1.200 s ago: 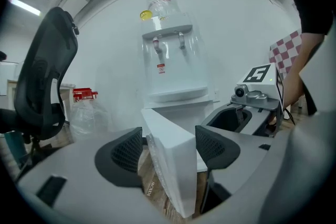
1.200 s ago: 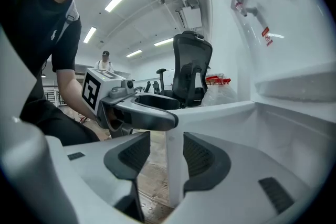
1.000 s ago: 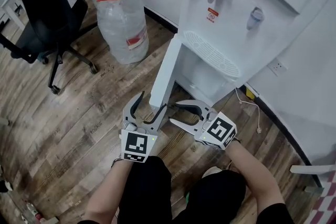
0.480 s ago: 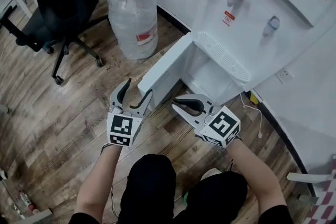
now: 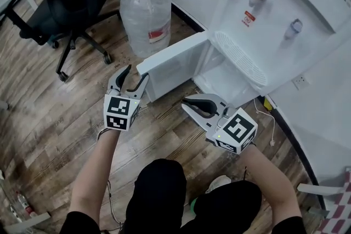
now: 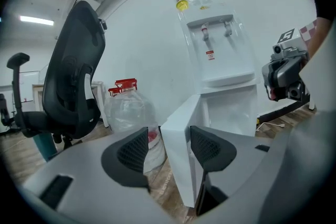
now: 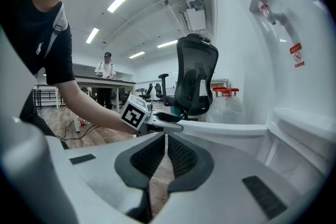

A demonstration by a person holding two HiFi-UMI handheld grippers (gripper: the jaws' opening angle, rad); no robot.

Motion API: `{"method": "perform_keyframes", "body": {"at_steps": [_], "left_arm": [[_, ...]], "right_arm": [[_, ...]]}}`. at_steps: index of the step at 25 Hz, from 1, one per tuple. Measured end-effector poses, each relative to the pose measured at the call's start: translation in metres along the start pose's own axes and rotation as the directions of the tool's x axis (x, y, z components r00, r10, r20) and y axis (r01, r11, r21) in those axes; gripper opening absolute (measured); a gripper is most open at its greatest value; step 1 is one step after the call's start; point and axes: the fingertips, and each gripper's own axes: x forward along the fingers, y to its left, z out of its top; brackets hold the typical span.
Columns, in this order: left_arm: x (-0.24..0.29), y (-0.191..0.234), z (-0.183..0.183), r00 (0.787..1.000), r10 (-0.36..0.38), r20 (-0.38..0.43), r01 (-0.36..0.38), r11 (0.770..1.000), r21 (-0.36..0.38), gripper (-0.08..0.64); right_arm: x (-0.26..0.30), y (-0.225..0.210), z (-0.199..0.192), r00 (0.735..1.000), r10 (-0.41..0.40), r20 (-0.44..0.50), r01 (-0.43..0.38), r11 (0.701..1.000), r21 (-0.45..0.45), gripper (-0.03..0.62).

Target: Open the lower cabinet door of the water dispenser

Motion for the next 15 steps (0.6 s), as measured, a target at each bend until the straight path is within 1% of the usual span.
{"method": "perform_keyframes", "body": {"at_steps": [3,6,8,10,15], "left_arm": [[0.008,0.015,-0.001,1.000,0.018,-0.011,-0.018,1.000,-0.005,0.257],[0.018,0.029,0.000,0.999,0.040,-0.021,-0.040,0.999,0.007,0.241],[0.024,0.038,0.000,0.998,0.060,-0.027,-0.060,0.998,-0.001,0.236],[0.030,0.046,-0.001,0.997,0.075,-0.032,-0.075,0.997,-0.018,0.232],[0.047,0.064,-0.001,0.992,0.113,-0.050,-0.115,0.993,-0.031,0.217]], "right_arm": [[-0.002,0.006,0.006,1.000,0.007,0.012,-0.007,1.000,-0.004,0.034],[-0.004,0.010,0.009,1.000,0.016,0.015,-0.016,1.000,-0.013,0.034],[-0.006,0.012,0.009,1.000,0.021,0.017,-0.020,1.000,-0.022,0.034],[-0.008,0.010,0.009,1.000,0.010,0.023,-0.010,1.000,-0.020,0.034],[-0.015,0.004,0.006,0.999,-0.020,0.034,0.020,1.000,0.007,0.034]]}}
